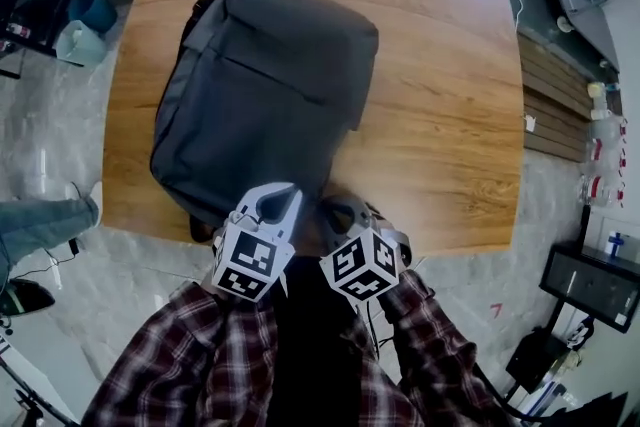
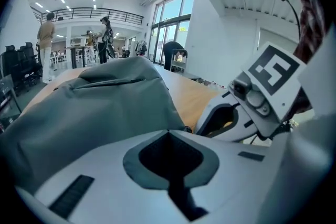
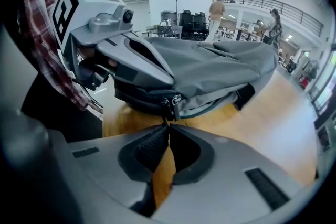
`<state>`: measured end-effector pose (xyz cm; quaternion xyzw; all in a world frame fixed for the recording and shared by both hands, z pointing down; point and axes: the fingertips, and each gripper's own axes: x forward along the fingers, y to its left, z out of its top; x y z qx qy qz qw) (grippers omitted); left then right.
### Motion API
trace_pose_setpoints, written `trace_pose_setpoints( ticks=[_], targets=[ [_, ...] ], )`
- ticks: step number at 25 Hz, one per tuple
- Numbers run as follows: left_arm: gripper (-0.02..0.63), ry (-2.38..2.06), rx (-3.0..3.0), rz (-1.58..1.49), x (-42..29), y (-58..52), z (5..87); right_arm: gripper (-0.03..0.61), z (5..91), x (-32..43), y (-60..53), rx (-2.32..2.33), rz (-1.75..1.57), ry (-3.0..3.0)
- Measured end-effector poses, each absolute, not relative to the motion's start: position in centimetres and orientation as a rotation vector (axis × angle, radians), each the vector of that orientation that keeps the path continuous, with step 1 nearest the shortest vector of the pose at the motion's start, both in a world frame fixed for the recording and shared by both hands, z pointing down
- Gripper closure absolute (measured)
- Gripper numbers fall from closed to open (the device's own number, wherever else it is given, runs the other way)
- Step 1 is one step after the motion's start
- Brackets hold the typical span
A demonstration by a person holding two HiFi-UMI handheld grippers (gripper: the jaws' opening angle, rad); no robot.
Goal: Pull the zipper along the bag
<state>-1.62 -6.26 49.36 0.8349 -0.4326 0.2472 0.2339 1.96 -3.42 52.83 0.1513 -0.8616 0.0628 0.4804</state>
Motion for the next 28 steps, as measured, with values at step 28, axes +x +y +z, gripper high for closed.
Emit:
trace_pose_setpoints(
  ticks=[28],
  targets=[
    [0.603,-1.311,2.381,0.105,-1.1,-11.4,33.3,0.558,39.2,7.2,-9.9,1.041,0.532,-2.421]
  ],
)
